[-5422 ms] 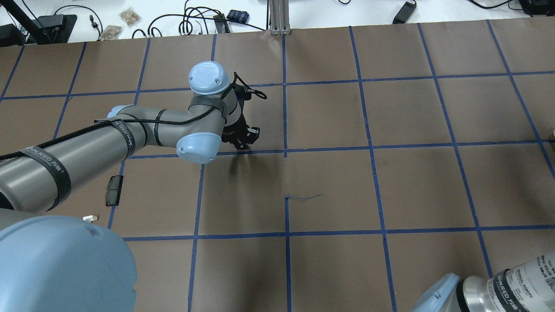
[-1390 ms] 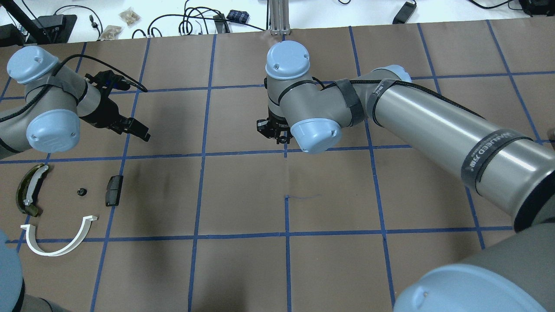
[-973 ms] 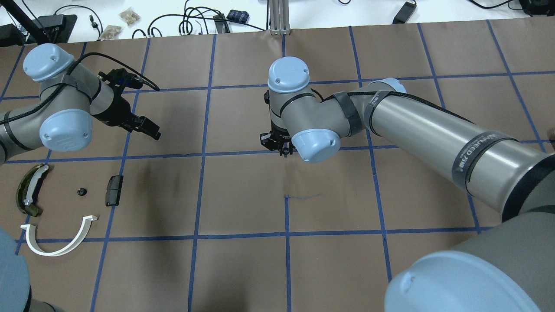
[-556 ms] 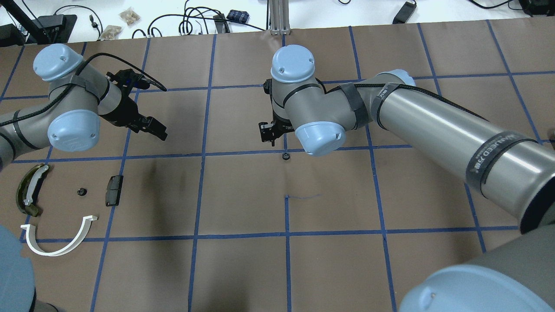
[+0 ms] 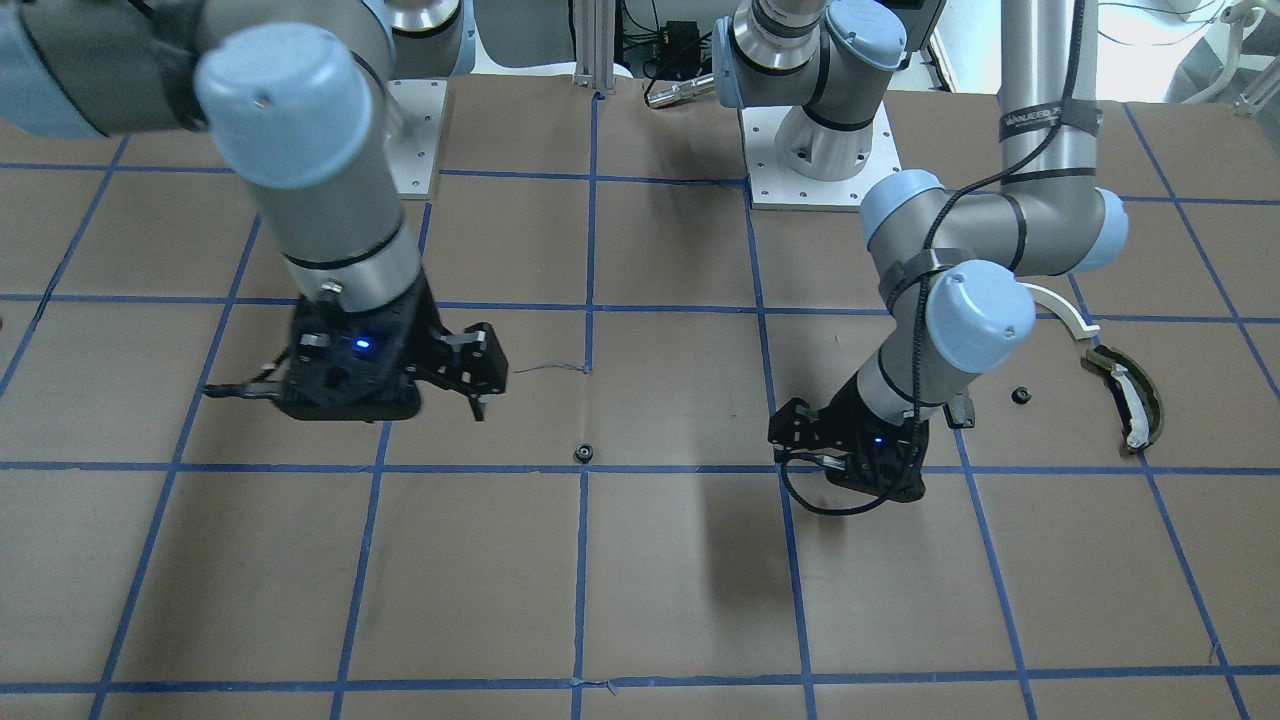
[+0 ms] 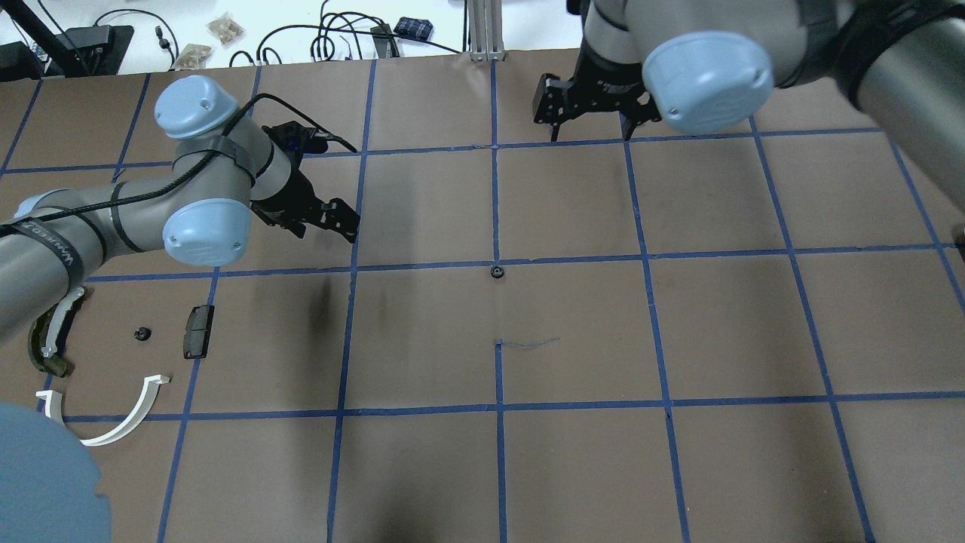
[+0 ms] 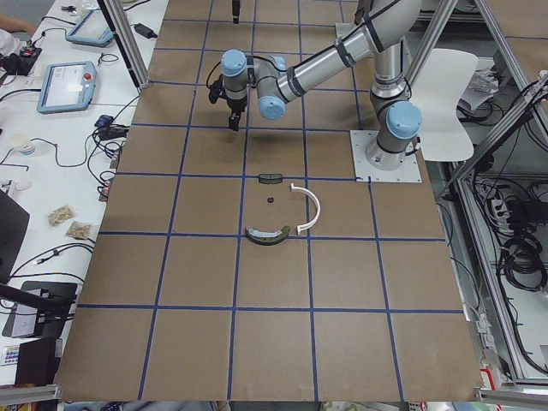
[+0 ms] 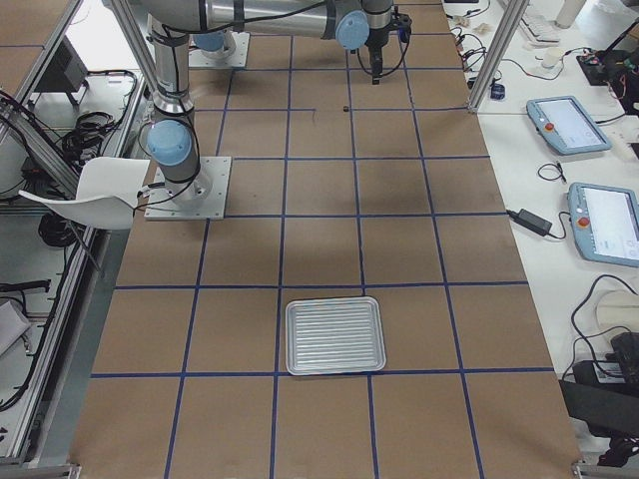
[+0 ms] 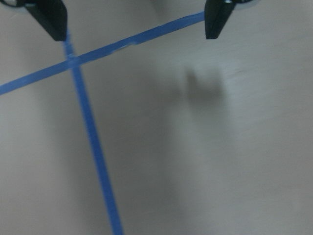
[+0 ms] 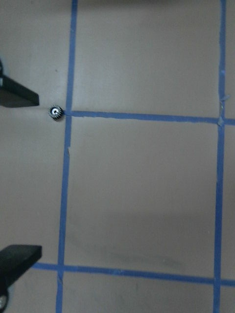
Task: Place bearing gear from tray to pile
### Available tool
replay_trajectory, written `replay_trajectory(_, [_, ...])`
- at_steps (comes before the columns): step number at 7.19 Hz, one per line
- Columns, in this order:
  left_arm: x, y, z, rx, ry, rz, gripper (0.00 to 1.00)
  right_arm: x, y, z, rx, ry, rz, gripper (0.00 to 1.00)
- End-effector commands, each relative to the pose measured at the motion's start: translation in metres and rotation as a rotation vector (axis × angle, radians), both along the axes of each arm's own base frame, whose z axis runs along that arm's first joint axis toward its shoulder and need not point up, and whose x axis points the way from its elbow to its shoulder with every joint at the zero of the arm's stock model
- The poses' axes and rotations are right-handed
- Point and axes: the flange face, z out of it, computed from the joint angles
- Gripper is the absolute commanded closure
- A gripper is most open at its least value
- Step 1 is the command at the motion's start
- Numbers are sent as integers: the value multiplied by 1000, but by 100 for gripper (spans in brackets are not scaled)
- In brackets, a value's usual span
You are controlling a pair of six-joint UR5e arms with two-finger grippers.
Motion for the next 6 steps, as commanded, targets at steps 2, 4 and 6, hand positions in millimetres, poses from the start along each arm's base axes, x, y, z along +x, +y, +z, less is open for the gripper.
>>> replay_trajectory(2, [-151, 42, -5, 8, -40, 159, 0, -49, 35, 56, 169, 31, -64, 0])
replay_trajectory(4, [-236, 66, -17, -27, -132, 161, 0, -54, 68, 49, 228, 37, -69, 0])
replay_trajectory(6, [-252, 66, -43, -22, -129, 185, 0, -53, 86, 28, 138, 28, -64, 0])
